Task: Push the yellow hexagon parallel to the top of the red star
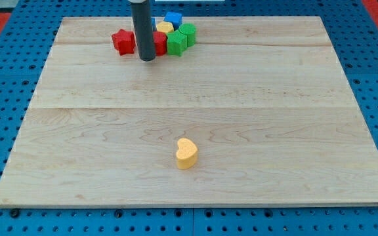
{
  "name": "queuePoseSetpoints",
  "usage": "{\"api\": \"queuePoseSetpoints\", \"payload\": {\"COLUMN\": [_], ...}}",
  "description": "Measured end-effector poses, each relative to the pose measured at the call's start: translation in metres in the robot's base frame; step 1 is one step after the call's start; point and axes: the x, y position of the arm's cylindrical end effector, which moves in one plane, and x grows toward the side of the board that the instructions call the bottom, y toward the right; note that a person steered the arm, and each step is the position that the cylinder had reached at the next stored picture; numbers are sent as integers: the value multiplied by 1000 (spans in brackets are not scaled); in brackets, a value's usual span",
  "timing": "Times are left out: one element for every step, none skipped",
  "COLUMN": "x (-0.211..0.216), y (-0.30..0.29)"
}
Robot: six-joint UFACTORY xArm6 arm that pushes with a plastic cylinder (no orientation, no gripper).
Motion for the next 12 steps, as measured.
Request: {"api": "queuePoseSetpoints", "payload": {"x": [0,0,0,0,0,0,0,0,1,6,15,32], "y": [0,0,0,0,0,3,14,15,15,16,23,28]}}
